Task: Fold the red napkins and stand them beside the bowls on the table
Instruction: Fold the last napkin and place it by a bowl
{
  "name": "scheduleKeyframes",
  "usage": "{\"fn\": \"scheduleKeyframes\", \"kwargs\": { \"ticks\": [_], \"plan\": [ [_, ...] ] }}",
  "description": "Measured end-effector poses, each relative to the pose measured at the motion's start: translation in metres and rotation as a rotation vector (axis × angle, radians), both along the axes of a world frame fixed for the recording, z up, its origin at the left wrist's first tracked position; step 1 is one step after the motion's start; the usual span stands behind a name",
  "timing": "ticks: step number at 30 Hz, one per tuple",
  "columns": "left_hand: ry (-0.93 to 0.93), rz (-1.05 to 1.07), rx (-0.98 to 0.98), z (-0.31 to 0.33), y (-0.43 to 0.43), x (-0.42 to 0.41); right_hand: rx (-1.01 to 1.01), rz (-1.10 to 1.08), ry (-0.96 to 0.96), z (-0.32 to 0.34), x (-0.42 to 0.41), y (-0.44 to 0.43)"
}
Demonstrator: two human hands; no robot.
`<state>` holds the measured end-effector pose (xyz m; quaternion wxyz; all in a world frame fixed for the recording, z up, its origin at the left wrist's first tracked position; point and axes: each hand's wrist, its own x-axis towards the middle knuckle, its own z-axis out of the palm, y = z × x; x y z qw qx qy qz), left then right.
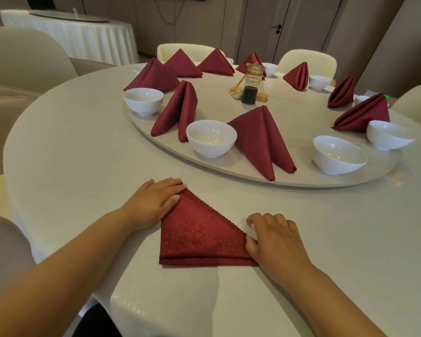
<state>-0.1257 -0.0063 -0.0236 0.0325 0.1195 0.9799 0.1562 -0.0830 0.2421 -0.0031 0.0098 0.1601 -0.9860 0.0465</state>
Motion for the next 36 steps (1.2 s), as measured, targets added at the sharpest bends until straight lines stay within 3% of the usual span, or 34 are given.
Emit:
{"fn": "scheduleKeyframes", "kwargs": {
  "ticks": [4, 7, 10, 15, 22, 24, 27, 31, 36],
  "plan": [
    [0.04, 0.009, -0.012, -0.004, 0.002, 0.001, -0.013, 0.051, -0.009, 0.021, -0.009, -0.014],
    [0.037, 0.018, -0.018, -0.005, 0.001, 0.0, -0.22, 0.15, 0.087, 0.03, -0.013, -0.058],
    [0.046, 0.008, 0.009, -0.005, 0.001, 0.001, -0.298, 0.193, 0.035, 0.016, -0.008, -0.099],
    [0.042, 0.015, 0.002, -0.004, 0.002, 0.001, -0.13, 0.158, -0.119, -0.017, -0.003, -0.094],
    [0.015, 0.009, -0.024, -0.003, 0.002, 0.002, -0.034, 0.151, -0.102, -0.025, 0.015, -0.019],
    [0.012, 0.009, -0.03, -0.002, 0.003, 0.002, -0.005, 0.128, -0.016, -0.027, 0.02, -0.003],
    [0.004, 0.009, -0.033, -0.002, 0.003, 0.002, -0.002, 0.096, -0.07, -0.025, 0.027, 0.012],
    [0.018, 0.016, -0.044, -0.002, 0.003, 0.001, -0.14, 0.325, 0.132, -0.009, 0.026, 0.013],
    [0.029, 0.03, -0.053, -0.003, 0.005, 0.002, -0.044, 0.559, 0.186, -0.014, 0.026, -0.03]
  ]
}}
